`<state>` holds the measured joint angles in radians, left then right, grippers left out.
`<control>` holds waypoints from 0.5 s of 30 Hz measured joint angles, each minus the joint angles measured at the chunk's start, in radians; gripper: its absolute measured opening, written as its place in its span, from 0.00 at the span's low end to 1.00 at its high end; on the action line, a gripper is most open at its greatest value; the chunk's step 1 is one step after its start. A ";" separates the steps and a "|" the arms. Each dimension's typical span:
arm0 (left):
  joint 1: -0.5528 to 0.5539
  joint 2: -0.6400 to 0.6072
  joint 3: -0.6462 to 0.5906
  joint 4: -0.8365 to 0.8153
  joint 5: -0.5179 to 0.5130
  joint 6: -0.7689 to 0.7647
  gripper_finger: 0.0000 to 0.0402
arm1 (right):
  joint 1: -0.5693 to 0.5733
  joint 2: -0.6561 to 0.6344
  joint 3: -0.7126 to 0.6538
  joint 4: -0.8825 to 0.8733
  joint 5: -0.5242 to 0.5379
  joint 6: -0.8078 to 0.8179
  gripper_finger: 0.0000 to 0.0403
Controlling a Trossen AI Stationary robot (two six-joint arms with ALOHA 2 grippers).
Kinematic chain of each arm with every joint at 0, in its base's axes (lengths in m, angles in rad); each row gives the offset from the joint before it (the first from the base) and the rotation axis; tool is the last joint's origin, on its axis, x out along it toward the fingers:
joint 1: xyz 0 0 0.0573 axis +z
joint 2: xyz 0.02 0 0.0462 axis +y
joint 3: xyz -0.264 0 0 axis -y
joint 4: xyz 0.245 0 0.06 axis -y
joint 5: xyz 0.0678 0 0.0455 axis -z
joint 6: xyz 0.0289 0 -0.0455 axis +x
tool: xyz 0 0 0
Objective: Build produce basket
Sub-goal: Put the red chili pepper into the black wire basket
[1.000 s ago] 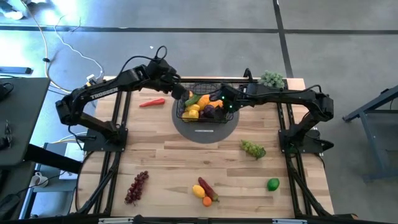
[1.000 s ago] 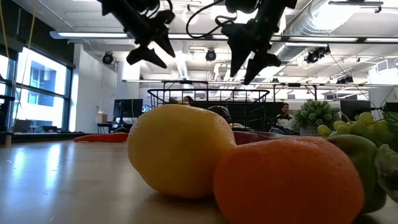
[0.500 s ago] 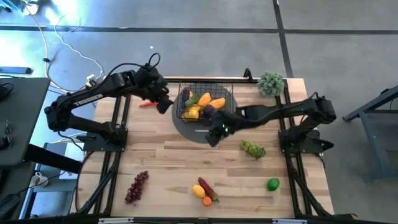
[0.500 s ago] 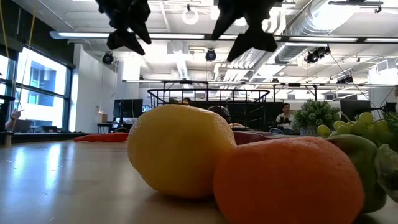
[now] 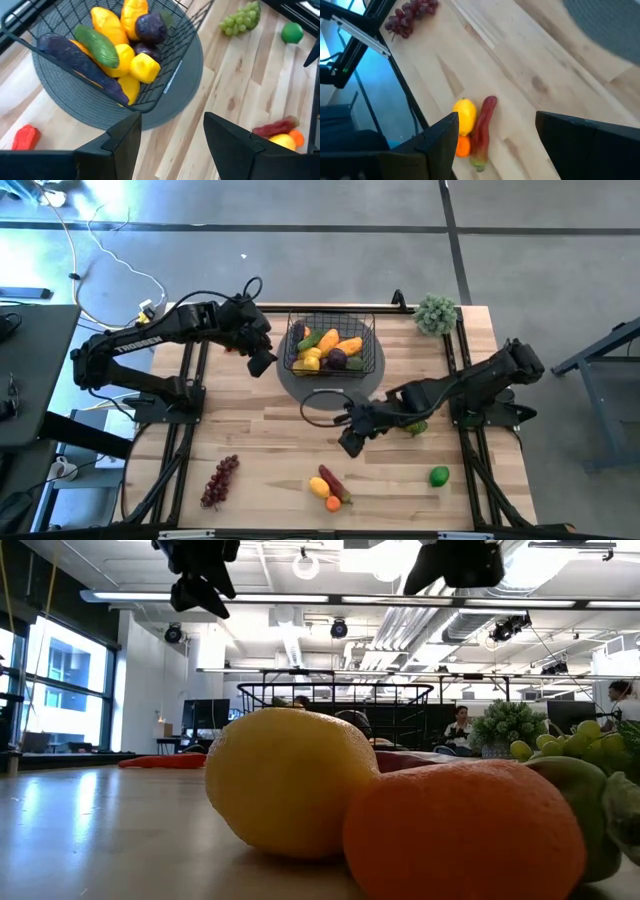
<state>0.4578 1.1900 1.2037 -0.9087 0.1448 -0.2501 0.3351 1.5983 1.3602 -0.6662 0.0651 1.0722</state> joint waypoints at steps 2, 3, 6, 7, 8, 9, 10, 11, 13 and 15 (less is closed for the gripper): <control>-0.014 0.000 0.000 -0.002 -0.001 0.000 0.50 | 0.016 0.004 0.000 0.001 0.006 0.030 0.61; -0.021 0.000 0.000 -0.005 -0.001 0.000 0.50 | 0.025 0.006 0.000 0.000 0.006 0.033 0.61; -0.038 0.000 0.000 -0.015 -0.003 0.000 0.50 | 0.051 0.026 0.000 0.015 0.009 0.047 0.61; -0.043 0.000 0.000 -0.017 -0.003 0.000 0.50 | 0.059 0.034 -0.001 0.018 0.008 0.056 0.61; -0.048 0.000 0.000 -0.016 -0.003 0.000 0.50 | 0.068 0.041 -0.001 0.032 0.005 0.067 0.61; -0.051 0.000 0.000 -0.016 -0.003 0.000 0.50 | 0.075 0.046 -0.001 0.051 0.004 0.077 0.61; -0.053 0.000 0.000 -0.017 -0.004 0.000 0.50 | 0.083 0.053 -0.001 0.069 0.003 0.086 0.61; -0.056 0.000 0.000 -0.016 -0.004 0.000 0.50 | 0.090 0.061 -0.001 0.088 0.001 0.100 0.61; -0.060 0.000 0.000 -0.017 -0.006 0.000 0.50 | 0.103 0.077 -0.001 0.117 0.001 0.123 0.61; -0.061 0.000 0.000 -0.017 -0.007 0.000 0.50 | 0.113 0.095 -0.001 0.140 -0.005 0.150 0.61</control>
<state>0.3969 1.1900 1.2037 -0.9253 0.1382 -0.2501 0.4485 1.6932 1.3594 -0.5264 0.0596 1.2225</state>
